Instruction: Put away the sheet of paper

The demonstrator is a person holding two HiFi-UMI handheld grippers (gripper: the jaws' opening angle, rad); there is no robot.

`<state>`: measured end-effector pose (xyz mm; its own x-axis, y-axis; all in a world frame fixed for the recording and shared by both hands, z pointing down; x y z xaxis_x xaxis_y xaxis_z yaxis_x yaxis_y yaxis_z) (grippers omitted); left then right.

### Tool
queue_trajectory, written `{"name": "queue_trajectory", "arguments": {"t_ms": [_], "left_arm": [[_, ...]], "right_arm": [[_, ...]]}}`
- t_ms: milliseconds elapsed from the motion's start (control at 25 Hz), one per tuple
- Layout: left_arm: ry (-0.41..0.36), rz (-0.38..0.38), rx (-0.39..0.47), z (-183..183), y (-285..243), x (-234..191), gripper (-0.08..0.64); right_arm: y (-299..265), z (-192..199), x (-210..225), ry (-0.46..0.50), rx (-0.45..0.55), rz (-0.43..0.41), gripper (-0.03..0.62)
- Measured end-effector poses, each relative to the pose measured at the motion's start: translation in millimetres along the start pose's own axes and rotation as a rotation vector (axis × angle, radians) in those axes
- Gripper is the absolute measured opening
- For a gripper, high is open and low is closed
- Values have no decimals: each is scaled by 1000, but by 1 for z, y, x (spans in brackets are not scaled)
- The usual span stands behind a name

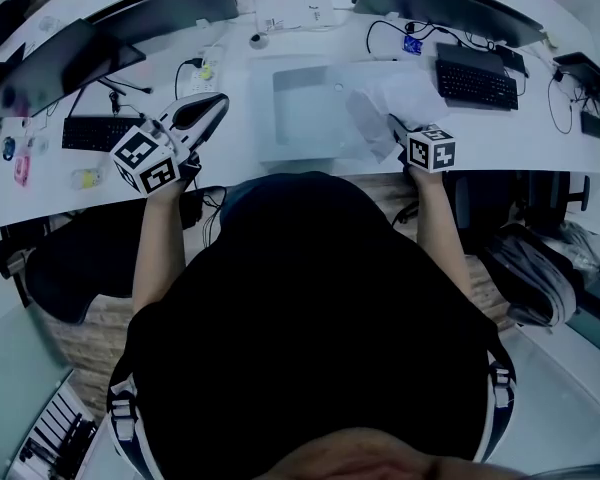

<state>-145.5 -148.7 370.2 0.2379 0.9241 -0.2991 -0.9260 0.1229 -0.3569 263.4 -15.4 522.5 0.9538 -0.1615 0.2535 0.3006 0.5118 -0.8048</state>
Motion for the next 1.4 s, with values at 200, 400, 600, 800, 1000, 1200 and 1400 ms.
{"name": "queue_trajectory", "arguments": {"t_ms": [200,400,600,800,1000,1200,1400], "left_arm": [[11,1,-8,0,-1,-1,20],[18,-3,-14,2,-1,-1,20],[31,-9,-23,4,0,-4,20],[33,-9,-37,8,-3,-7,20],[45,-15,-49,11,-6,-10,20],[58,-28,-44,13,-5,-11,20],[73,-34,-40,18,-6,-16,20]], "right_arm": [[-12,1,-2,1,-28,-23,14],[-25,3,-2,7,-66,-44,14],[-39,7,-2,16,-110,-64,14],[-52,13,3,13,-156,-74,14],[-65,18,7,4,-184,-95,14],[-76,26,8,3,-217,-112,14],[-88,30,17,2,-269,-96,14]]}}
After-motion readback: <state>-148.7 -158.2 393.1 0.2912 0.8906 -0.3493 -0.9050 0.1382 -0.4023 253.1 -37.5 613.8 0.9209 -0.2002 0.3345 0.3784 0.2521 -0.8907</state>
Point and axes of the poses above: the fingertips, and each gripper's own axes: y backward along the fingers, x to its right, z out of its underside, the point moved 7 cm from there along y, backward along the fingers, and after that the axes turned 10 degrees about -x, right-handed, at the moved point
